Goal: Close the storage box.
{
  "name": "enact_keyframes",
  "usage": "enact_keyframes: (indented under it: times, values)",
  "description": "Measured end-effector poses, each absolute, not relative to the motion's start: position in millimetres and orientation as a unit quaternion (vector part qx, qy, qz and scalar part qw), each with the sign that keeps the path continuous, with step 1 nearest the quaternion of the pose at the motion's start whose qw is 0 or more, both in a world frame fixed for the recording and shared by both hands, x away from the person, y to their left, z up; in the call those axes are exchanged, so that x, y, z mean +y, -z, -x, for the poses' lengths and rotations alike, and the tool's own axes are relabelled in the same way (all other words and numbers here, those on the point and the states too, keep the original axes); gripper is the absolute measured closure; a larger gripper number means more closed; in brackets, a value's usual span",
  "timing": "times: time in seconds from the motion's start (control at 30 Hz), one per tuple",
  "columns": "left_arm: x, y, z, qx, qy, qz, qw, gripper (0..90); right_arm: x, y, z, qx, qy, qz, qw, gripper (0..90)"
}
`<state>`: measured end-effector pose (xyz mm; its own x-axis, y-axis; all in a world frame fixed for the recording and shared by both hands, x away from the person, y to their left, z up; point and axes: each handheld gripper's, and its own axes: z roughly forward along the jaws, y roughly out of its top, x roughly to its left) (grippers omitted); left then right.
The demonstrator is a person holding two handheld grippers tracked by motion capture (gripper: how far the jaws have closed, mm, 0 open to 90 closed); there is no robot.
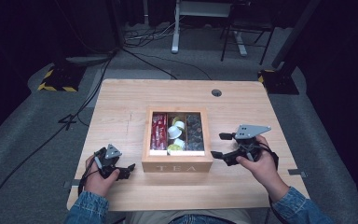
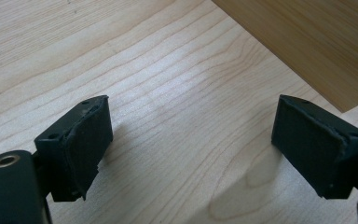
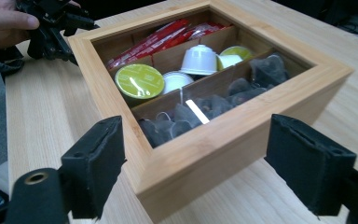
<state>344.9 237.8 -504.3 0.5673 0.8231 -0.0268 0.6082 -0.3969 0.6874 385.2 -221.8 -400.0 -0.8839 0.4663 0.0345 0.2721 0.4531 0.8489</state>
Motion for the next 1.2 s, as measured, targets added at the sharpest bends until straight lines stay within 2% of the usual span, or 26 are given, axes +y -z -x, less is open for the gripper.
enact_keyframes:
  times: [0.63, 1.2]
  values:
    - [246.0, 504.4, -350.9, 0.431, -0.161, -0.822, 0.334, 12.5, -300.8, 386.2, -390.0, 0.831, -0.466, -0.275, 0.127, 16.4]
    - [246.7, 504.5, -351.7, 0.431, -0.16, -0.822, 0.335, 12.5, -362.5, 406.2, -405.5, 0.832, -0.405, -0.35, 0.144, 16.2]
